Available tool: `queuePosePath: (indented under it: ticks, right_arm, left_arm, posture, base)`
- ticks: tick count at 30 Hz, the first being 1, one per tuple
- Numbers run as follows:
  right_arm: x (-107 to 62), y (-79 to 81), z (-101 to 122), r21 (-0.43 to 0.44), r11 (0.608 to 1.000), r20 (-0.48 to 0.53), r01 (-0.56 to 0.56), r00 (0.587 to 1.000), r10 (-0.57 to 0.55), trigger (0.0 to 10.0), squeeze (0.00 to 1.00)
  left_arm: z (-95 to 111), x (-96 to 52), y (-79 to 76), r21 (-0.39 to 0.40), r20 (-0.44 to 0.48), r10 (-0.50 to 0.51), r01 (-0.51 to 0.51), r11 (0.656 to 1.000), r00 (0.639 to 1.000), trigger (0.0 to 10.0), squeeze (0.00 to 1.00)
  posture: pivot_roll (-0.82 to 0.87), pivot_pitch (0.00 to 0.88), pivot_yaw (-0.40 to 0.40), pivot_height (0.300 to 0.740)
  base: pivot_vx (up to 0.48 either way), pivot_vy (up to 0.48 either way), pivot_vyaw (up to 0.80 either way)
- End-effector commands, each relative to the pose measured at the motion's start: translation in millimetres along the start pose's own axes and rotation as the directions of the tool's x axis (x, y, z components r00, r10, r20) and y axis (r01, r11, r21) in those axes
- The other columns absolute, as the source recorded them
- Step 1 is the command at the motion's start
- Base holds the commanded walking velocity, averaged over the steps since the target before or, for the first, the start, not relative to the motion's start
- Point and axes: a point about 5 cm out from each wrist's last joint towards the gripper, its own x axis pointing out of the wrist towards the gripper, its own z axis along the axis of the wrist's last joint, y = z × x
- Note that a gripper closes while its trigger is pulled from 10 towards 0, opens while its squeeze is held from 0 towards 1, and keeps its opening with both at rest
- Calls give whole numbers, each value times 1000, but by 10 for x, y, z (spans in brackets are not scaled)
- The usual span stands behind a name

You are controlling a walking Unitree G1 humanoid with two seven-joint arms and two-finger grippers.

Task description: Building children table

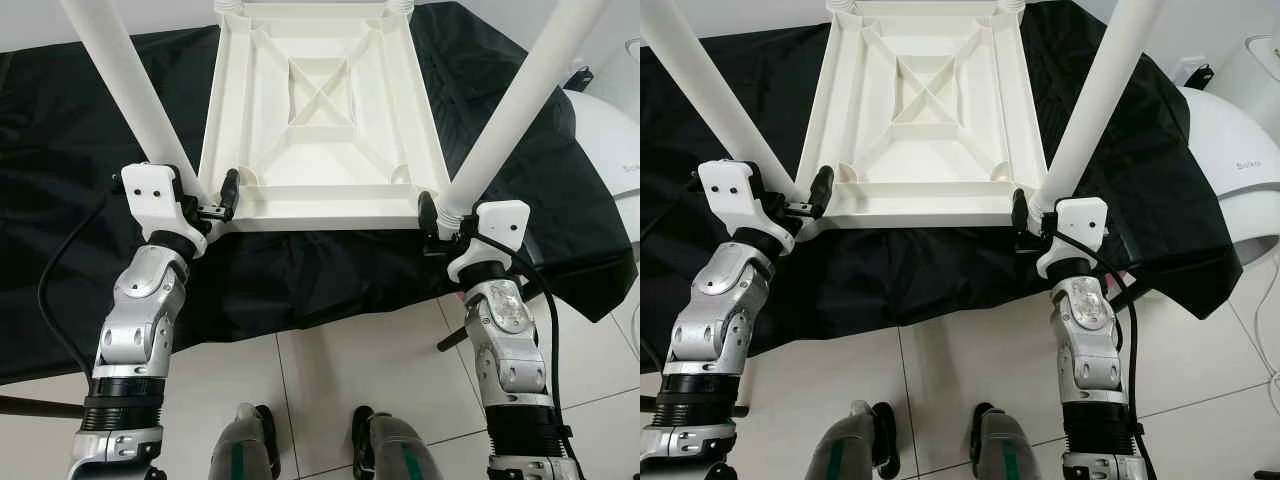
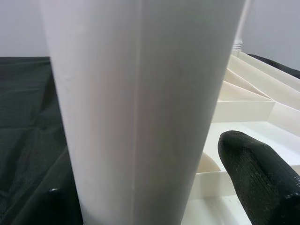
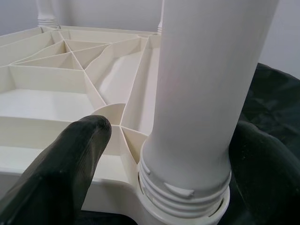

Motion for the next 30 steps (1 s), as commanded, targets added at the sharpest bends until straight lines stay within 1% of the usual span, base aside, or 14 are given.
queuePosePath:
  ticks: [1,2,10,11,13,16,18,21,26,30]
  right_arm:
    - [-10,25,-51,8,1000,-20,-18,1000,18,10000,0]
    - [-8,23,-49,6,1000,-19,-18,1000,18,10000,0]
    - [-25,25,-72,7,1000,-22,-20,1000,20,10000,0]
    - [-58,50,-4,18,999,3,-26,1000,26,10000,0]
    - [-58,58,78,24,999,29,-29,999,29,10000,0]
    - [-51,51,106,22,999,37,-27,999,26,10000,0]
    - [-44,43,132,19,999,44,-26,999,25,10000,0]
    - [-43,49,123,14,999,42,-38,998,37,10000,0]
    - [-46,53,88,10,999,31,-52,998,51,10000,0]
    - [-45,86,-27,5,997,7,-72,997,72,10000,0]
  left_arm:
    - [-37,-31,-13,-6,-18,1,-1,1000,1000,10000,0]
    - [-38,-32,-14,-16,-17,1,-1,1000,1000,10000,0]
    - [-42,-47,-17,-7,-17,3,-3,1000,1000,10000,0]
    - [-68,-131,-37,-6,-26,-8,8,1000,1000,10000,0]
    - [-77,-201,-44,-20,-29,-11,11,1000,1000,10000,0]
    - [-75,-230,-44,-25,-30,-10,9,1000,1000,10000,0]
    - [-77,-276,-49,-26,-33,-8,7,1000,999,10000,0]
    - [-75,-315,-70,-21,-38,-10,9,1000,999,10000,0]
    - [-44,-321,-89,-18,-32,-11,11,1000,999,10000,0]
    - [-7,-302,-111,-3,-20,-18,17,1000,1000,10000,0]
  posture:
    - [-55,174,1,740]
    - [-55,174,1,740]
    - [-55,174,1,740]
    - [-63,179,4,740]
    - [-68,179,5,740]
    - [-71,178,6,740]
    - [-73,180,6,740]
    - [-73,180,6,740]
    - [-67,176,6,740]
    - [-73,163,20,740]
  base:
    - [0,0,0]
    - [0,0,0]
    - [0,0,0]
    - [0,0,0]
    - [0,0,0]
    - [0,0,0]
    - [0,0,0]
    - [0,0,0]
    - [0,0,0]
    - [0,0,0]
